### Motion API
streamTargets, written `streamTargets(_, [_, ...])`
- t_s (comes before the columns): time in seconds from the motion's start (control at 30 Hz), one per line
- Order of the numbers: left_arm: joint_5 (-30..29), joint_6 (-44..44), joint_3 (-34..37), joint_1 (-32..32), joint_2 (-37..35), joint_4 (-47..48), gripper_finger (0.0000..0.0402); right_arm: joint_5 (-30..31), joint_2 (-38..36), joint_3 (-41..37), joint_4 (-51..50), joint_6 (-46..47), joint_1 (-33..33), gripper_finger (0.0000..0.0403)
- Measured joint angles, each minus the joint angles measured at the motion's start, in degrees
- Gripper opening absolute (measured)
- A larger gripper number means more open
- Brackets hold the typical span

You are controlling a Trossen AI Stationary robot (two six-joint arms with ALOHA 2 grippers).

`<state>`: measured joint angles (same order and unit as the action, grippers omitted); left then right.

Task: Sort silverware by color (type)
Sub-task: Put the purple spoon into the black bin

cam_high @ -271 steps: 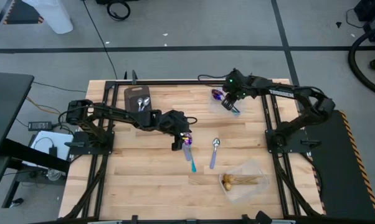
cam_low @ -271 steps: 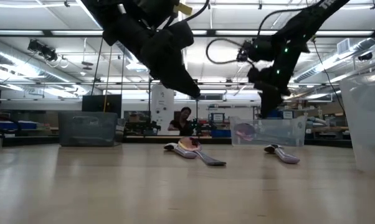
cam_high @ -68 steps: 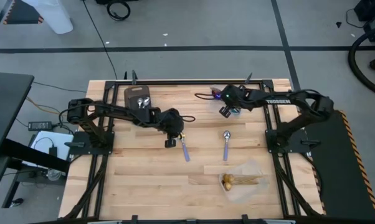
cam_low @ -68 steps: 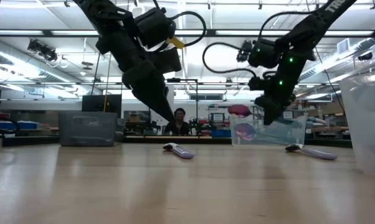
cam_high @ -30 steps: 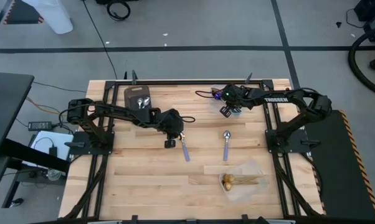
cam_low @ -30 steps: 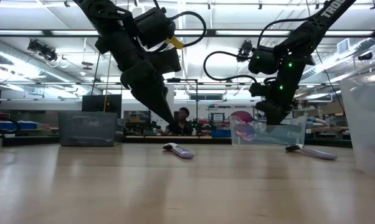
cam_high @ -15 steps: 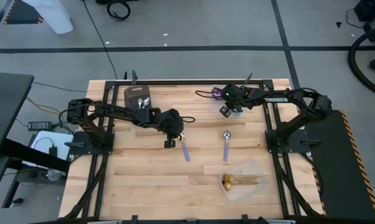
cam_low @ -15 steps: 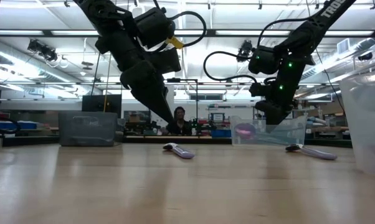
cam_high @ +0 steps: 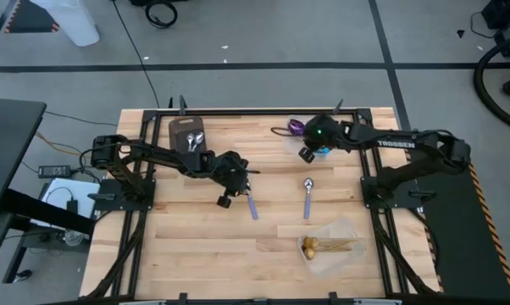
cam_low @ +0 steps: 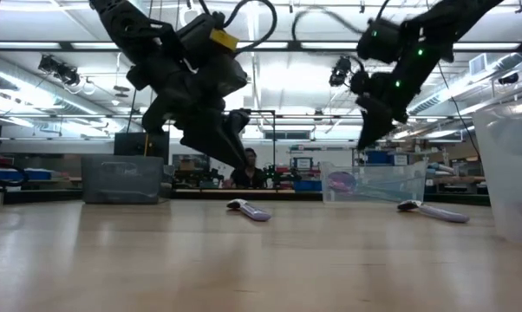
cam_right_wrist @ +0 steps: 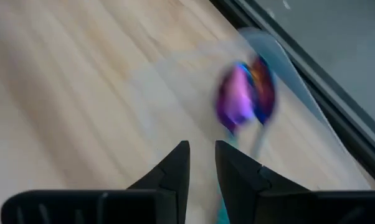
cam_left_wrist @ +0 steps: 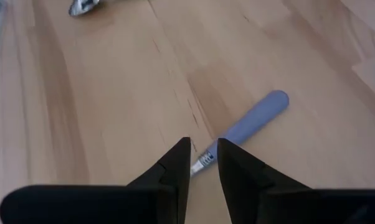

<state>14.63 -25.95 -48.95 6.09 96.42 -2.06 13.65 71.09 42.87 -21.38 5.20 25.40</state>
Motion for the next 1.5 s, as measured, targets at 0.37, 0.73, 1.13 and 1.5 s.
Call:
streamTargets(0.37, [-1.6, -0.3, -5.1, -4.0, 5.5, 5.6, 0.0087, 0.3, 3.1, 0.0, 9.3, 1.3, -16.4, 0.0087])
streamTargets(0.73, [-8.2, -0.9, -11.1, -3.0, 9.3, 14.4, 0.0088, 9.7, 6.2, 0.0, 9.5, 6.5, -26.8, 0.0087])
streamTargets(1.13, [-8.6, -5.5, -11.1, -3.5, 9.3, 13.7, 0.0178, 16.6, 6.2, 0.0, 8.1, 7.1, -29.3, 0.0086])
streamTargets(1.5, [-8.0, 13.0, -11.1, -4.6, 9.7, 4.5, 0.0167, 16.8, 6.2, 0.0, 8.0, 7.3, -29.1, 0.0086])
